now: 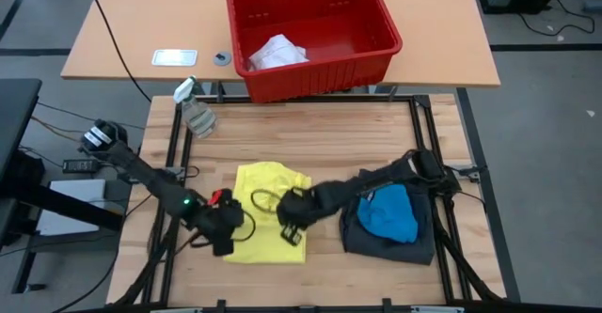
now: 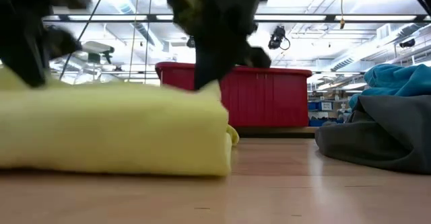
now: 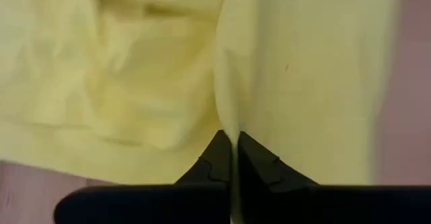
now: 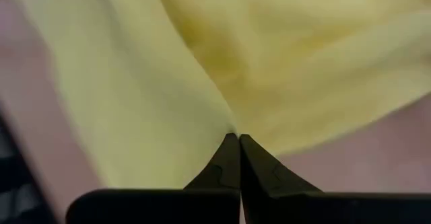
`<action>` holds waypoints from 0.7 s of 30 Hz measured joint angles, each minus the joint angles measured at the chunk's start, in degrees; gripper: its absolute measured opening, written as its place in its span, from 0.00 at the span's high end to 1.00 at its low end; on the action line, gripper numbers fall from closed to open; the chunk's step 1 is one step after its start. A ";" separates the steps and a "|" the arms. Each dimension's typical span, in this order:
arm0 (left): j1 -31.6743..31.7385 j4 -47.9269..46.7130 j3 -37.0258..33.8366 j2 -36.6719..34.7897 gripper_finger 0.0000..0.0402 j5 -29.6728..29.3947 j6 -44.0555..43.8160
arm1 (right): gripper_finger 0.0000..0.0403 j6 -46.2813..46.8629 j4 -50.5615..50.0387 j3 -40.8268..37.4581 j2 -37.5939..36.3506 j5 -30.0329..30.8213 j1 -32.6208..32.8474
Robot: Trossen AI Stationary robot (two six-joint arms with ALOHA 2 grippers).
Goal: Fold laundry
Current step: Fold the yellow shirt
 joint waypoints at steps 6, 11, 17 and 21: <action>7.66 8.27 -9.52 0.92 0.91 0.26 -4.63 | 0.92 3.29 2.97 -6.43 0.00 -2.13 -4.13; 9.66 7.34 -9.00 -0.36 0.79 3.47 -5.37 | 0.75 3.71 2.85 -6.35 0.02 -2.02 -4.03; 8.21 4.22 -2.68 -3.33 0.69 6.46 -1.22 | 0.61 1.90 1.54 -1.02 -0.95 4.05 -1.48; 6.17 2.51 0.58 -5.54 0.65 6.39 2.35 | 0.60 -5.57 2.05 3.48 -1.07 9.67 2.09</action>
